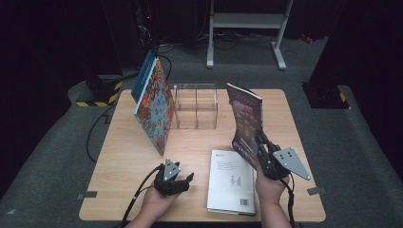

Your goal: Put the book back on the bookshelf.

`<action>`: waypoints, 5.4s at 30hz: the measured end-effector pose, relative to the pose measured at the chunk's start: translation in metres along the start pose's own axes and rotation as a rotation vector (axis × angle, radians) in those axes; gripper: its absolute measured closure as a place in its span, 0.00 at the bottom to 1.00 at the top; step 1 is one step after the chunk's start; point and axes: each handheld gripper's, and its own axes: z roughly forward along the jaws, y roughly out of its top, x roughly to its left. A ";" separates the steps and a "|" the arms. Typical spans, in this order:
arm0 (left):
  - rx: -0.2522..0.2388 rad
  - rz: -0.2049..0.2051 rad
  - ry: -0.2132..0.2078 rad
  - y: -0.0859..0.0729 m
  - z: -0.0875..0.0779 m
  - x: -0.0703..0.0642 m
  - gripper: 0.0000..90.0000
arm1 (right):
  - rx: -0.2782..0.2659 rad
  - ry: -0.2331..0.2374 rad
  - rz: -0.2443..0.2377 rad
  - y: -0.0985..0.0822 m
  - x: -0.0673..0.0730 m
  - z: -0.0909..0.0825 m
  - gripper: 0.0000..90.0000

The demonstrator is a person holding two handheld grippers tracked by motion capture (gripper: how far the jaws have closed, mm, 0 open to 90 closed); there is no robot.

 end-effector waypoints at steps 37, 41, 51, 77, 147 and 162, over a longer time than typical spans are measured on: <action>0.001 0.009 0.005 0.000 0.000 -0.001 0.34 | 0.159 0.062 0.059 0.011 -0.008 -0.026 0.94; -0.004 0.016 0.007 0.000 -0.001 0.001 0.35 | 0.159 0.062 0.059 0.014 -0.007 -0.023 0.94; -0.013 -0.001 0.000 0.001 -0.003 0.003 0.35 | 0.141 0.097 0.037 0.027 0.006 -0.012 0.94; -0.019 0.000 0.006 0.000 -0.005 0.006 0.35 | 0.096 0.176 0.025 0.016 0.037 0.017 0.94; -0.069 -0.013 0.020 0.005 -0.015 0.011 0.36 | 0.222 0.330 0.074 -0.017 0.099 0.018 0.93; -0.117 -0.054 -0.008 0.012 -0.027 0.017 0.35 | 0.187 0.316 0.066 -0.027 0.108 0.026 0.93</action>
